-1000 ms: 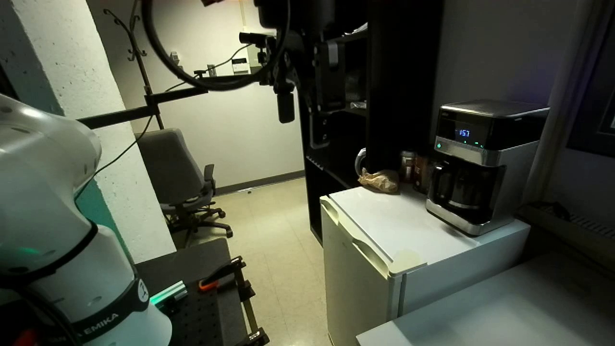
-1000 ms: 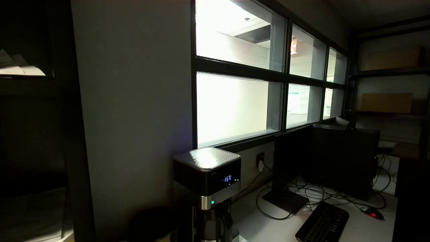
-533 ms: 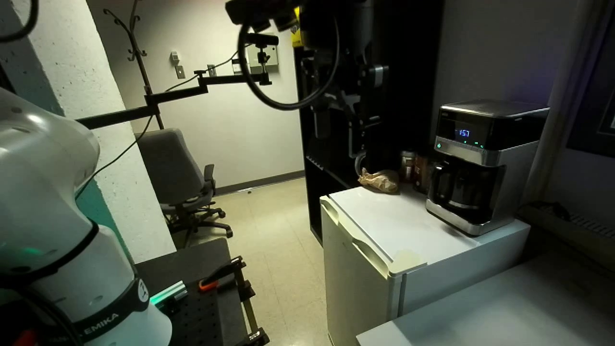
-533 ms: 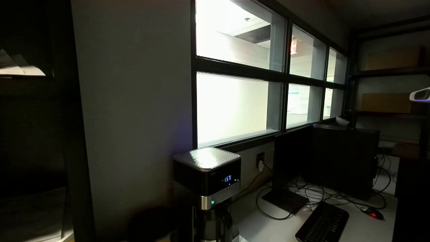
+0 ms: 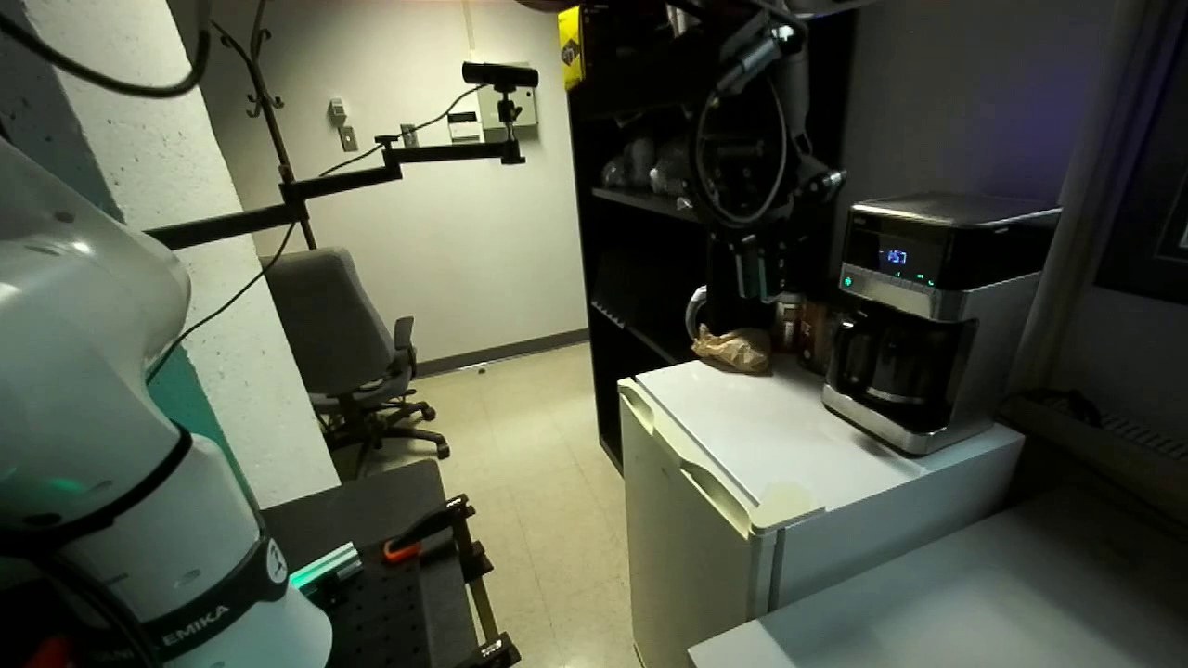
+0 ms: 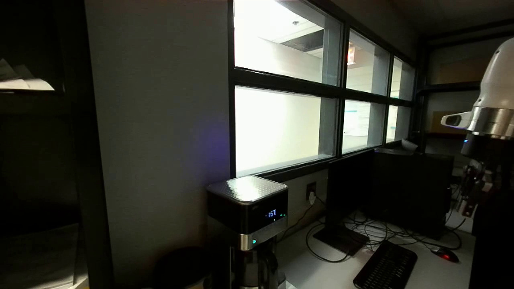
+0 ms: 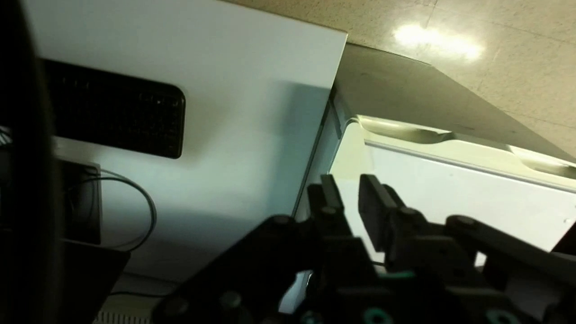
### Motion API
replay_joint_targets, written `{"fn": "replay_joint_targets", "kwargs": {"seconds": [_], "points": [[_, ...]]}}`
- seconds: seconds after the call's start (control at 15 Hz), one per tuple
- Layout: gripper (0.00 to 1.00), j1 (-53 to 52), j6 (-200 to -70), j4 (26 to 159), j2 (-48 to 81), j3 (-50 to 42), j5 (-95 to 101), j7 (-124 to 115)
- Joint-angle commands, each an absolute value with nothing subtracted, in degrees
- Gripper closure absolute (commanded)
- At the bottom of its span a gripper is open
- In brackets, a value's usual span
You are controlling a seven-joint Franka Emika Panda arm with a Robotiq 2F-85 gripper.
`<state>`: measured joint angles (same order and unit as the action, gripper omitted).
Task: Press a button on the coffeemaker.
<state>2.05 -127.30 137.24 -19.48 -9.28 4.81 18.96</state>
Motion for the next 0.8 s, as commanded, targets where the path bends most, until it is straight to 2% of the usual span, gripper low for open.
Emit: {"fn": "replay_joint_targets", "kwargs": {"seconds": [0.0,0.73], "points": [[1.0,2.5,-134.4,134.1,-13.3,-6.5,9.3,17.3],[1.0,2.6,-155.2,127.1,1.1,-1.8,29.7,10.5]]}}
